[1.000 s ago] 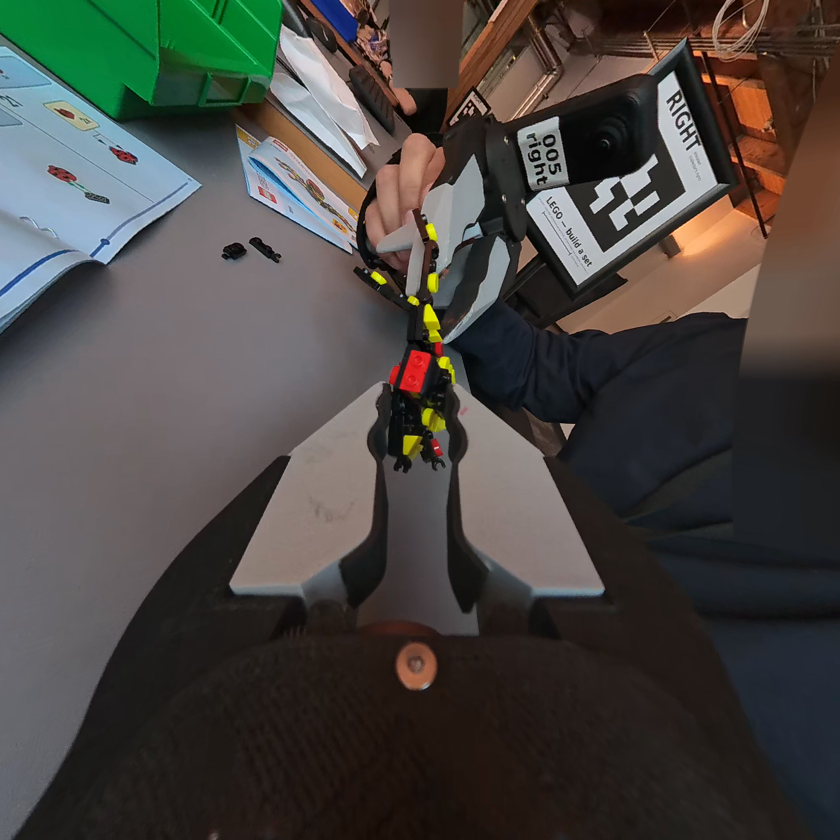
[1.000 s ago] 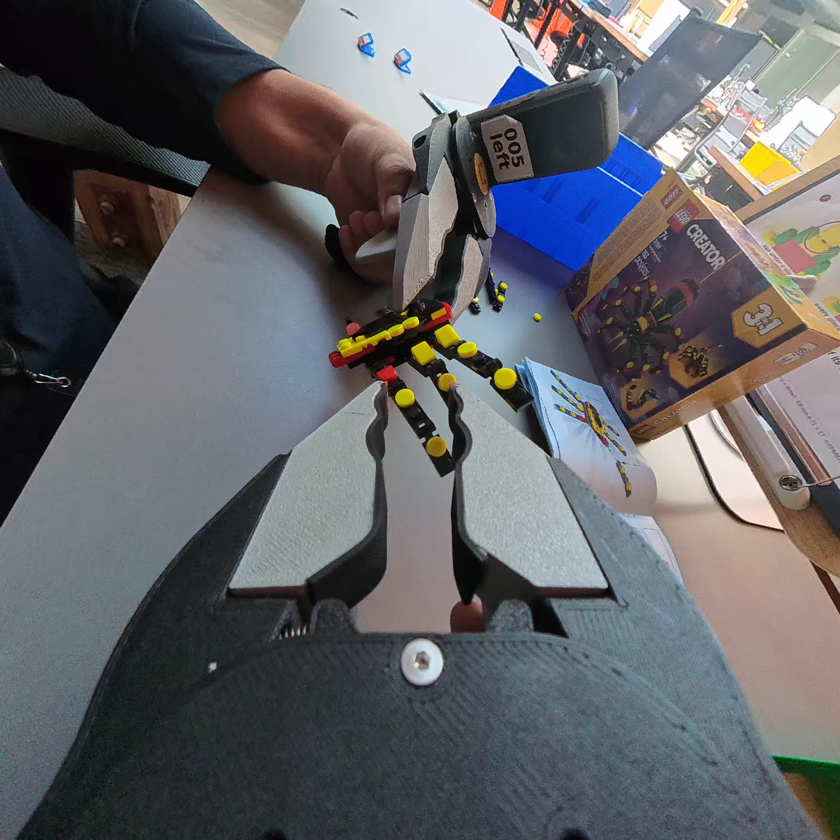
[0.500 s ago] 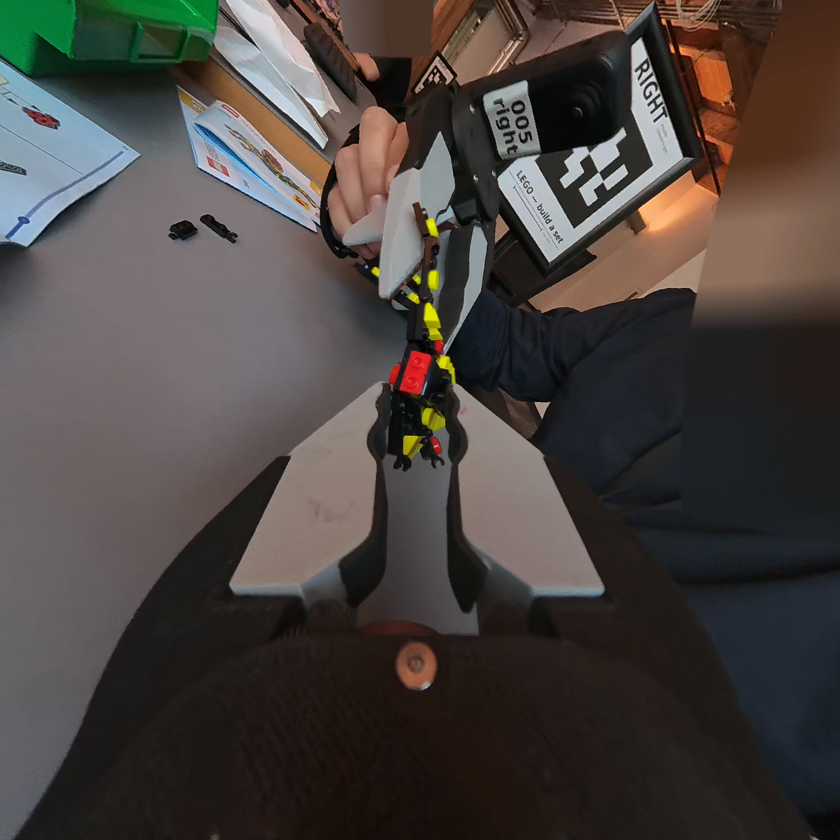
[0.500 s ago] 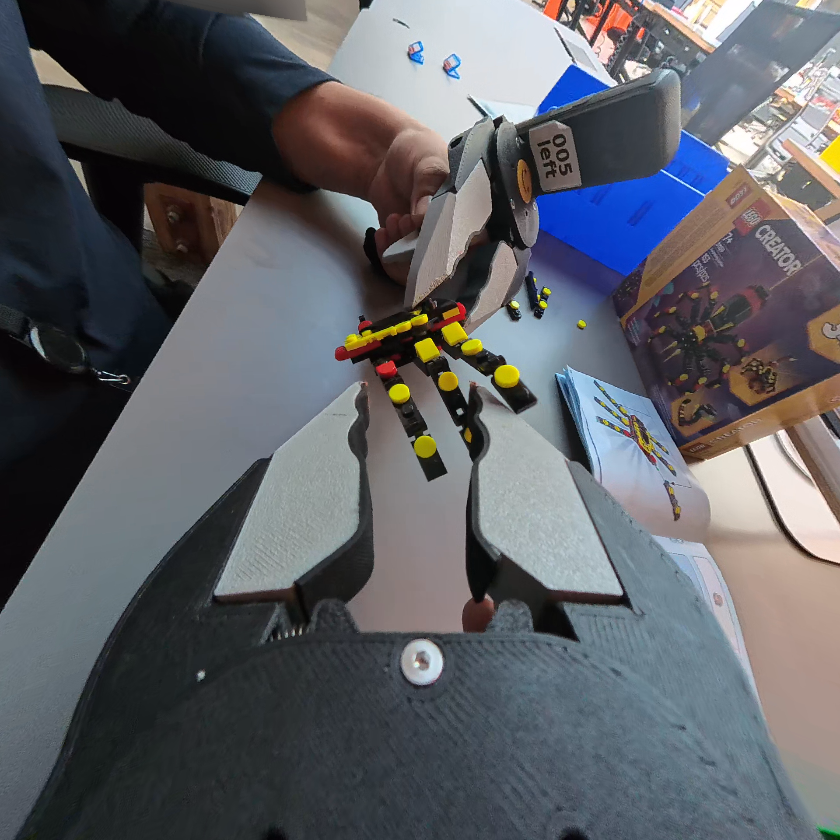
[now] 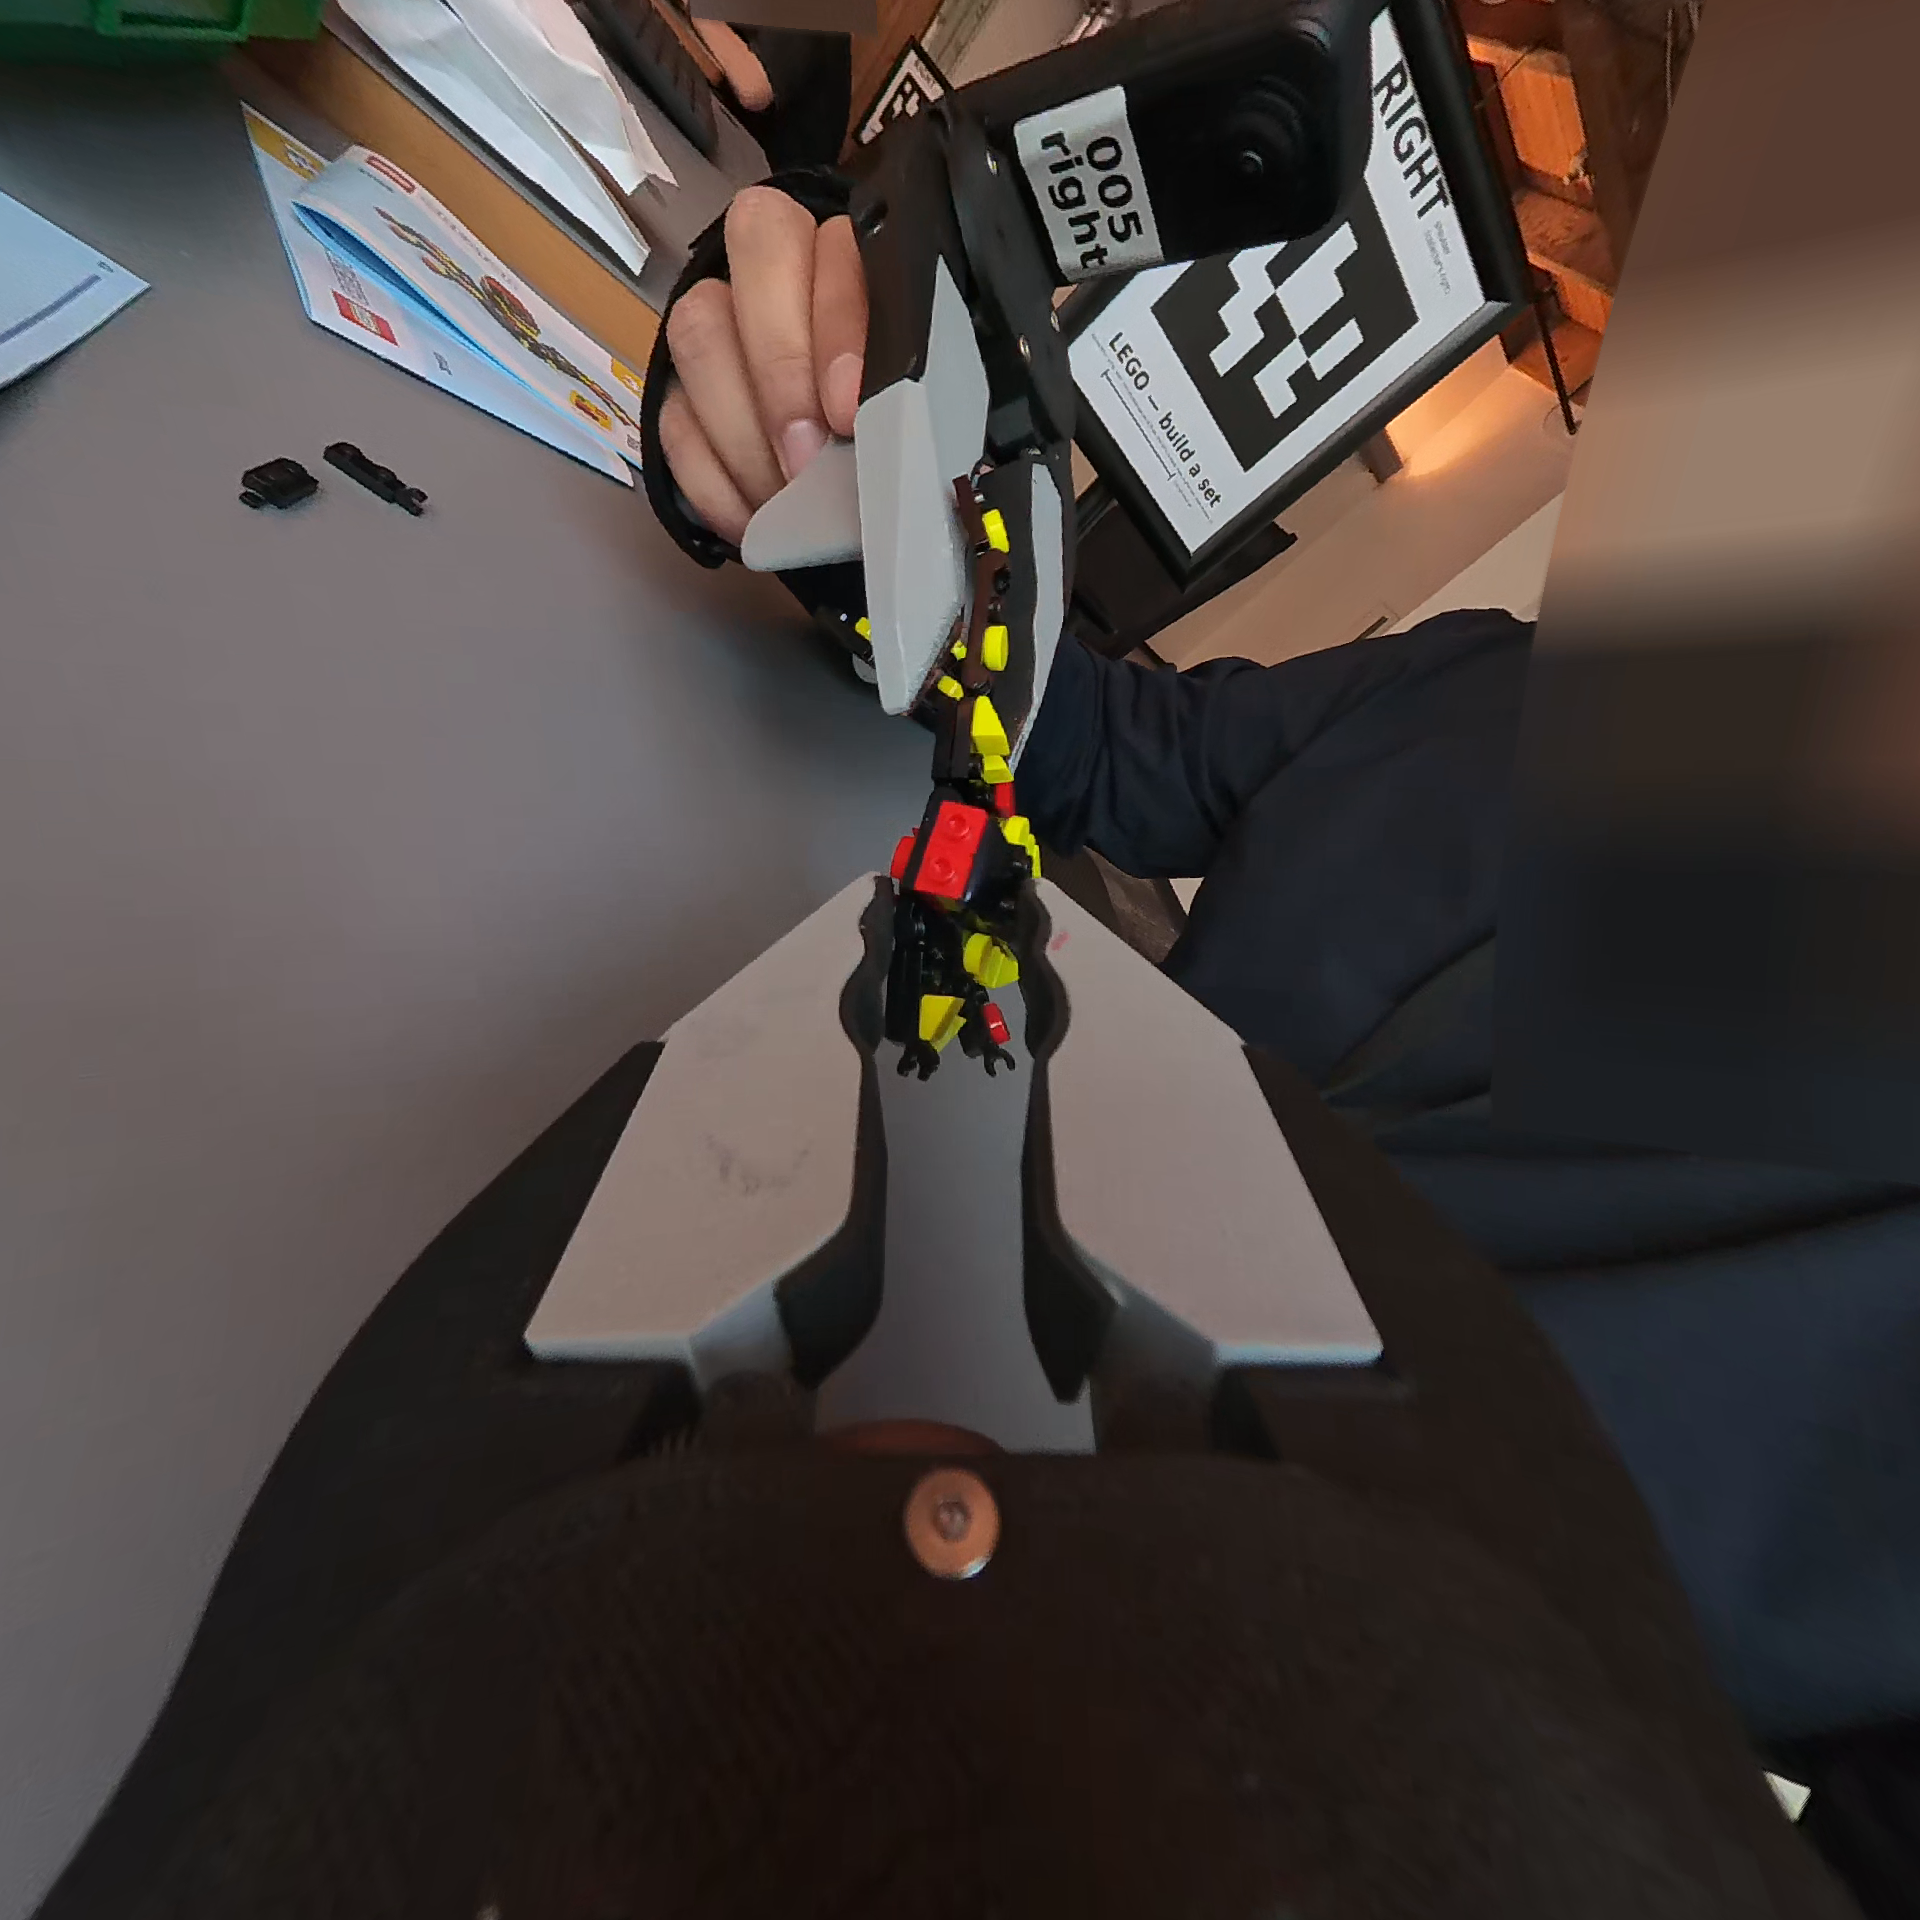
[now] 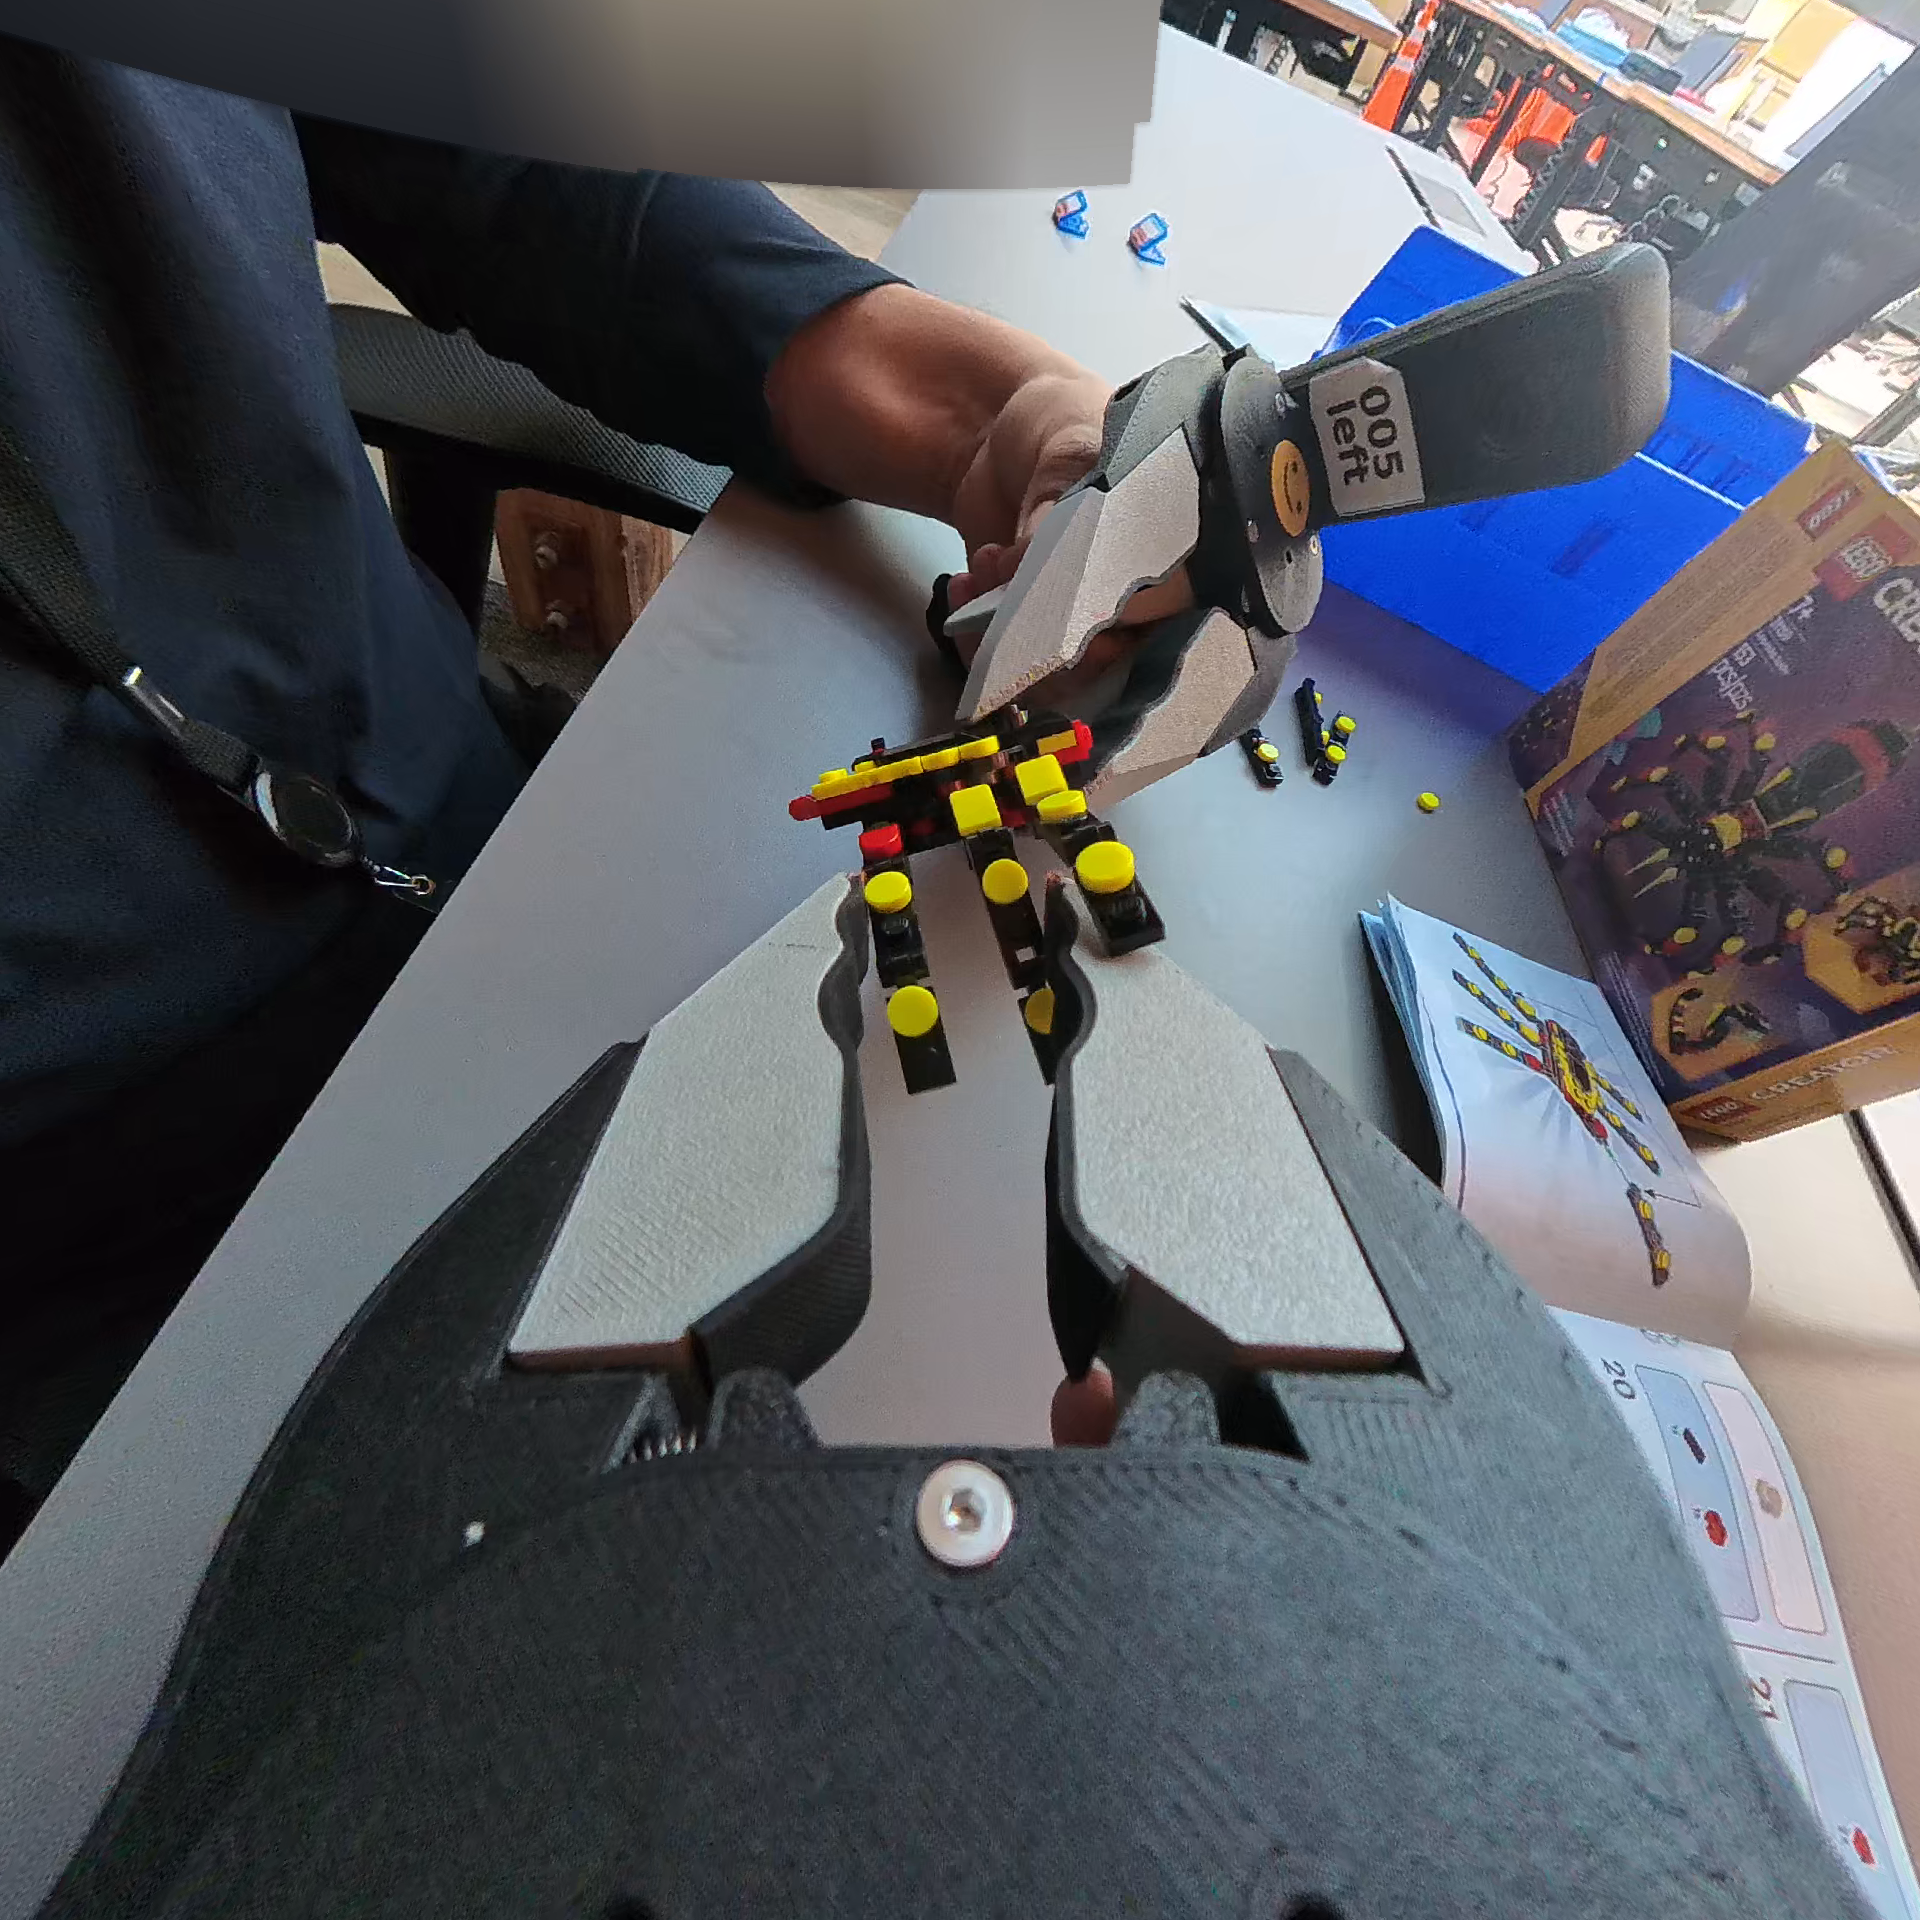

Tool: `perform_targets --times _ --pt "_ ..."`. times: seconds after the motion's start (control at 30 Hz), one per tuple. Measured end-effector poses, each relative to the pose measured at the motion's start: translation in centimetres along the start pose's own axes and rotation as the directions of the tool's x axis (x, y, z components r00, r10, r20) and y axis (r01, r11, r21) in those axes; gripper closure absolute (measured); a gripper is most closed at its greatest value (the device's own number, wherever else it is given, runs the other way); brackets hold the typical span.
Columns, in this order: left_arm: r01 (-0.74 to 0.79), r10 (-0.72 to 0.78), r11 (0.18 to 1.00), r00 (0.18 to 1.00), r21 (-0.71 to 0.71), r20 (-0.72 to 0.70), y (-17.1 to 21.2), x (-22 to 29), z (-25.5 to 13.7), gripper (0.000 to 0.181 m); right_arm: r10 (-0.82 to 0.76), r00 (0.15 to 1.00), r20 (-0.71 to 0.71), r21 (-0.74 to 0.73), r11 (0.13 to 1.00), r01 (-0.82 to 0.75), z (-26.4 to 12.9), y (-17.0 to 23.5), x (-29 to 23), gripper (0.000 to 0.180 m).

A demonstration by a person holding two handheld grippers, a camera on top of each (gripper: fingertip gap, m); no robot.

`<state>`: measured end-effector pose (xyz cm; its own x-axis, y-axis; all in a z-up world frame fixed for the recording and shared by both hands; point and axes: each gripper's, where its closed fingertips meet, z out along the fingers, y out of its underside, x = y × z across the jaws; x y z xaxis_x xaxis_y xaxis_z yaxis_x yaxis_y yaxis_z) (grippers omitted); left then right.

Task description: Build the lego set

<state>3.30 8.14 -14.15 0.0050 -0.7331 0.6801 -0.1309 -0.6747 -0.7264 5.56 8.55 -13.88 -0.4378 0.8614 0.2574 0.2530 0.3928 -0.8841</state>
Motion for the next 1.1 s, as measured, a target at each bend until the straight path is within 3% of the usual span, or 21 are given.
perform_targets --times 0.37,0.47,0.67,0.8,0.87,1.0,1.07,1.1 --pt "0.006 -0.006 1.0 1.0 0.019 0.004 -0.2 -0.1 -0.2 0.16 -0.016 0.999 -0.035 0.004 1.0 0.016 -0.2 -0.1 0.4 0.155" --pt "0.006 -0.006 1.0 1.0 0.016 0.008 -0.2 -0.2 -0.1 0.16 0.031 0.998 -0.051 0.018 0.999 -0.03 -0.4 -0.1 1.1 0.131" --pt "-0.029 0.015 0.991 0.994 0.134 0.104 -2.1 -1.5 -1.5 0.16 0.142 0.983 -0.114 0.051 0.989 -0.136 -1.5 0.5 3.1 0.121" --pt "-0.066 0.011 0.959 0.98 0.275 0.198 -4.3 -2.7 -3.3 0.16 0.392 0.878 -0.273 0.155 0.919 -0.362 -3.4 2.1 7.9 0.108" --pt "-0.043 -0.009 0.962 0.982 0.271 0.19 -4.1 -2.8 -3.3 0.16 0.57 0.798 -0.197 0.26 0.815 -0.518 -3.9 2.3 8.9 0.106" --pt "-0.051 0.003 0.972 0.979 0.231 0.202 -3.6 -2.7 -2.4 0.16 0.718 0.662 0.213 0.349 0.577 -0.738 -4.8 0.2 7.7 0.109" --pt "-0.023 -0.025 0.978 0.974 0.208 0.224 -3.2 -3.3 -2.3 0.16 0.705 0.672 0.226 0.35 0.585 -0.732 -5.2 0.2 7.6 0.123" --pt "0.016 -0.064 0.982 0.966 0.187 0.252 -2.7 -4.0 -2.4 0.16 0.7 0.692 0.175 0.35 0.613 -0.709 -5.3 0.7 7.8 0.122"
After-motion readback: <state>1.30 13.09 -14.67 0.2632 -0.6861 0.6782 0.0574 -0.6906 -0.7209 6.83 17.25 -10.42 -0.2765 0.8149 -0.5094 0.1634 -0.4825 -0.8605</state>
